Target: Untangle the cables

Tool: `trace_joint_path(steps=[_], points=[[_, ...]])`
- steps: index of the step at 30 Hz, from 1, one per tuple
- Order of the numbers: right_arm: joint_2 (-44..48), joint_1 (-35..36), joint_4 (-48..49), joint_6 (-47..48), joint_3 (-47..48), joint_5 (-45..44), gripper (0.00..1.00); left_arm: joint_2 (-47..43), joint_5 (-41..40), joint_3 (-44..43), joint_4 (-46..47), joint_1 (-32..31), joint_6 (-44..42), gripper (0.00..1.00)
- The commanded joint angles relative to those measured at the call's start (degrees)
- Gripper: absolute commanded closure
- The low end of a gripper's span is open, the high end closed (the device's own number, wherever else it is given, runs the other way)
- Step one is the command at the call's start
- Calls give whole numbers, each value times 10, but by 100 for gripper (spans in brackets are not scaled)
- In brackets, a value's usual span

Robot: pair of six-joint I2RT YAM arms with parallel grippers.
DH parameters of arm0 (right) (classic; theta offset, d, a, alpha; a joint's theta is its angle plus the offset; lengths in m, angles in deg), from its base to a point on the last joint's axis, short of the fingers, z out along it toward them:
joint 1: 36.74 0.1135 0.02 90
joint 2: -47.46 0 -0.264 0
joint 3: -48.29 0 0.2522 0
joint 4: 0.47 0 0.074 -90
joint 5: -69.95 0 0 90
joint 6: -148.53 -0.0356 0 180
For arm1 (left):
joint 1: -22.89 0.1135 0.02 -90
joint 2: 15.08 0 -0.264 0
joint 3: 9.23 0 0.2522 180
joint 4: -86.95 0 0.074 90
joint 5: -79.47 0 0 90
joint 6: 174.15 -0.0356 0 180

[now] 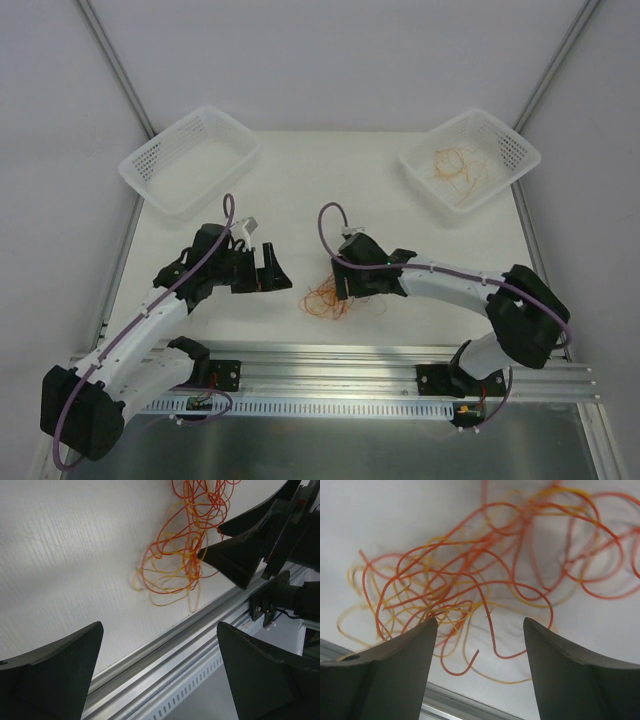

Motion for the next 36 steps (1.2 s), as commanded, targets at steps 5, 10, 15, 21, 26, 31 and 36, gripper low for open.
trace_joint_path(steps=[5, 10, 15, 21, 26, 31, 36], points=[[-69, 92, 43, 42, 121, -13, 26, -32, -45, 20, 10, -15, 16, 2], [7, 93, -19, -25, 93, -82, 26, 11, -70, 3, 15, -33, -3, 2], [45, 93, -27, -40, 58, -79, 27, 66, -95, -27, 17, -83, 5, 4], [15, 93, -20, 40, 85, -36, 27, 58, -187, 18, 19, -145, 136, 11], [-49, 89, -13, 77, 130, -14, 27, 58, -222, 33, 38, -188, 166, 15], [-102, 83, 9, 84, 156, 4, 27, 43, -232, 49, 48, -191, 183, 18], [-147, 75, 31, 77, 155, 18, 31, 35, -238, 57, 60, -191, 183, 20]])
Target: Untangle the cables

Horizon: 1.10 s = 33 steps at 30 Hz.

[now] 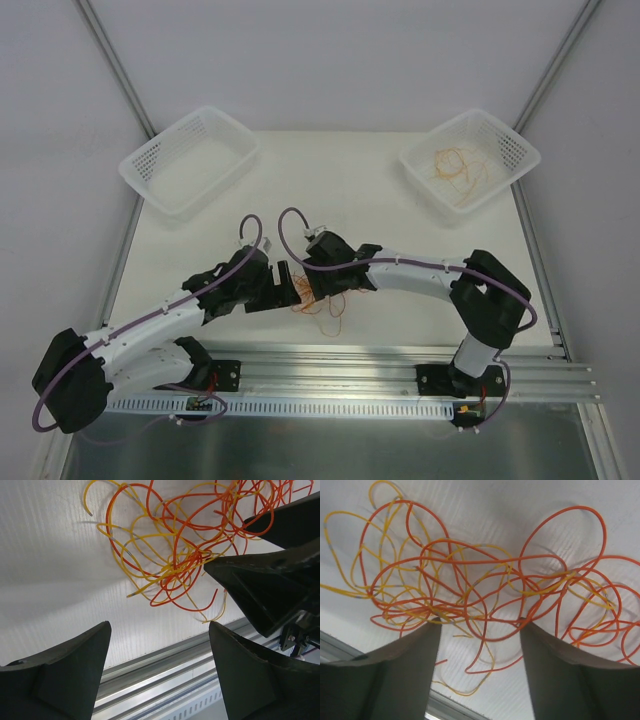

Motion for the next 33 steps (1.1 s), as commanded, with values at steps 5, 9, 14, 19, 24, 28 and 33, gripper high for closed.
trace_joint_path(steps=[5, 9, 14, 19, 24, 28, 33], points=[[-7, -14, 43, -20, -23, 11, 66, -3, -29, 1, 32, -1, -2, 22], [15, -14, 49, -16, -47, 6, 99, 0, -25, -14, 40, 6, -53, 28], [35, -13, 53, -10, -71, 5, 99, -3, 19, -26, 42, 46, -116, 33], [50, -13, 56, -11, -86, 4, 99, 10, 81, -46, 48, 81, -166, 35], [57, -14, 55, -8, -92, 5, 99, 38, 136, -83, 55, 82, -222, 35], [58, -14, 54, -7, -89, 3, 99, 70, 173, -103, 61, 82, -254, 39], [55, -14, 51, -5, -79, 4, 99, 114, 178, -115, 65, 82, -268, 54]])
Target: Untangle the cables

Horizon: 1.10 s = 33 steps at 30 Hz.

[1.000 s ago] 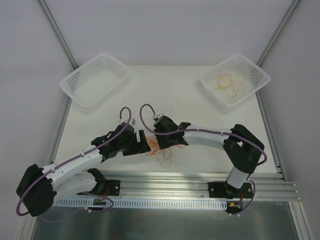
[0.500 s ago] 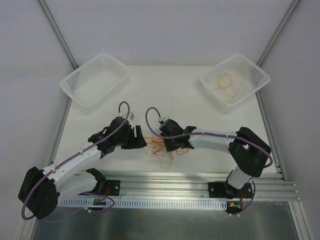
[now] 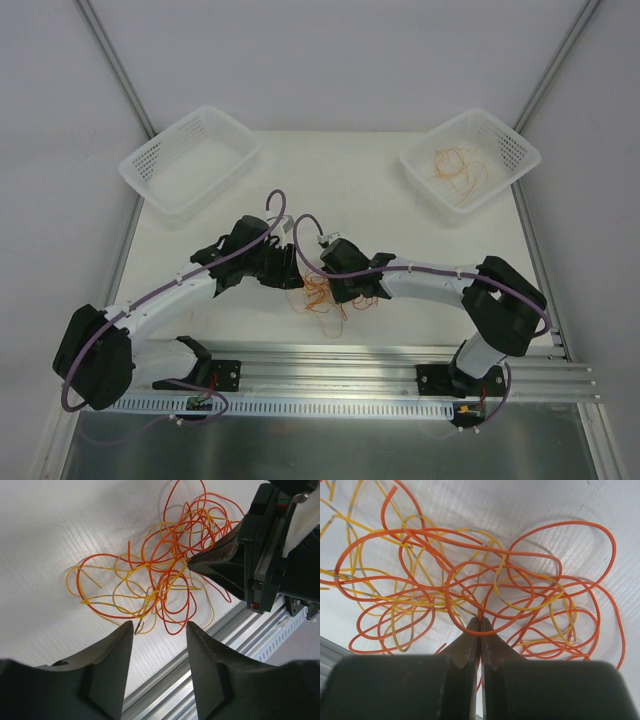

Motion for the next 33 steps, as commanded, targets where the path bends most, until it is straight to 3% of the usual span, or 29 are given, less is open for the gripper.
trace_joint_path(steps=[1, 3, 7, 8, 13, 18, 24, 28, 33], points=[[18, 0, 5, 4, 12, -3, 99, 24, 27, -23, 13, 2, -37, 58], [18, 0, 6, 4, 13, -2, 99, 37, 21, -27, 14, 2, -39, 65], [19, -1, 3, 4, 12, -4, 99, 41, 6, -33, 17, 2, -44, 96], [20, 0, 1, 4, 9, -6, 99, 37, 2, -36, 16, 2, -44, 100], [47, -12, -8, -13, -18, -24, 99, -13, -34, -44, 3, 32, -23, 100], [103, -55, -33, -49, -72, -36, 99, -91, -76, -82, -66, 150, 10, 100], [228, -158, -92, -68, -119, -26, 99, -121, -147, -180, -153, 232, 11, 100], [310, -252, -157, -60, -110, -14, 99, -112, -197, -269, -196, 251, 5, 100], [378, -320, -223, -29, -62, -2, 99, -94, -240, -366, -230, 254, -21, 100]])
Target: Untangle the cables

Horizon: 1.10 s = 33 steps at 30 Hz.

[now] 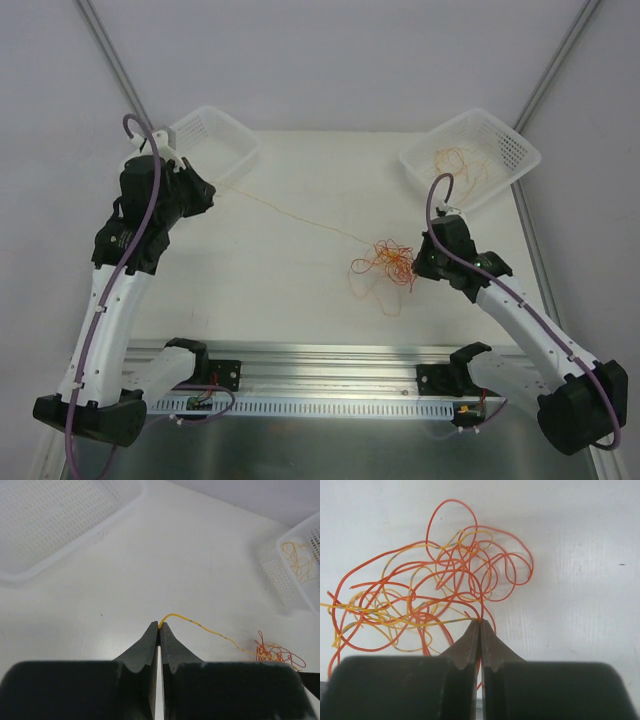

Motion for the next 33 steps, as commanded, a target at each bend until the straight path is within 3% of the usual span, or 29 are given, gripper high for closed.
trace_joint_path(steps=[1, 5, 13, 18, 21, 29, 31, 33], points=[[31, -44, -86, 28, 49, 14, 100, 10, -62, -90, -41, 7, -27, 100], [37, -81, -98, 40, 50, 37, 100, 25, -86, -184, -64, 11, -48, 100], [8, -155, -68, -2, -44, 96, 99, 63, -127, -400, -114, 12, -97, 100], [-11, -186, -60, -5, -65, 117, 99, 62, -133, -453, -126, 11, -119, 100], [-15, -187, -57, 3, -56, 121, 99, 52, -108, -419, -125, 11, -112, 100], [-27, -153, -66, 50, -16, 133, 99, 6, 0, -165, -122, 11, -64, 100], [-34, -125, -63, 60, -4, 138, 95, -7, 37, -86, -117, 11, -44, 100], [-42, -92, -70, 67, 13, 129, 85, -23, 46, -6, -110, 11, -33, 100]])
